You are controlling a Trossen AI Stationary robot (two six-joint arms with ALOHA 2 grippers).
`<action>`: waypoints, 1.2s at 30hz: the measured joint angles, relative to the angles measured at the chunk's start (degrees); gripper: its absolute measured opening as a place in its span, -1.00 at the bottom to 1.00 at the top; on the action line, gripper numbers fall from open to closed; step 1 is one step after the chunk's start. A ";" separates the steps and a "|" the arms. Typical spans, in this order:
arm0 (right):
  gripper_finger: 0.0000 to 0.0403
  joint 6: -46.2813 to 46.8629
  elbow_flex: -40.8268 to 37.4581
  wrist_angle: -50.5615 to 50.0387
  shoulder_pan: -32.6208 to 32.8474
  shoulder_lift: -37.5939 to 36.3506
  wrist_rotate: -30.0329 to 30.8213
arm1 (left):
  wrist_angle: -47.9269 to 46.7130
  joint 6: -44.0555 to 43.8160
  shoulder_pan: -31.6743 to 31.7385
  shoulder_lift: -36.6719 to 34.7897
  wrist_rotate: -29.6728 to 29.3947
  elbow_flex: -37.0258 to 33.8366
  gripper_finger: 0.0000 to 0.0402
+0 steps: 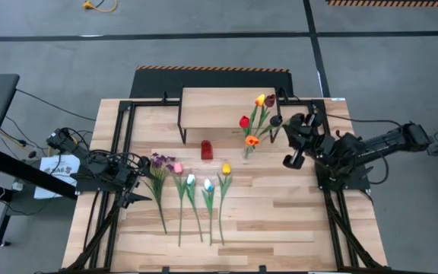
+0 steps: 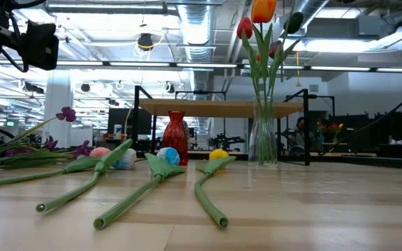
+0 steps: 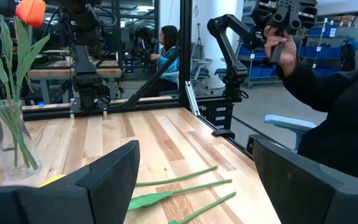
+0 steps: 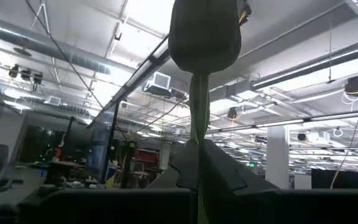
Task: Pick and place flowers into a vace then onto a shelf
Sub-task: Put the black flower into the transparent vase
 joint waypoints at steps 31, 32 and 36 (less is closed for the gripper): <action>-0.99 8.32 0.02 7.65 -10.08 10.62 -4.49 | 0.00 0.00 0.01 0.00 -0.02 0.00 0.51; -0.99 8.32 0.02 7.64 -10.08 10.62 -4.49 | 0.01 0.01 0.02 0.00 -0.02 0.00 0.51; -0.99 8.32 0.02 6.63 -10.08 10.62 -4.40 | 0.00 0.00 0.00 0.00 0.00 -0.01 0.51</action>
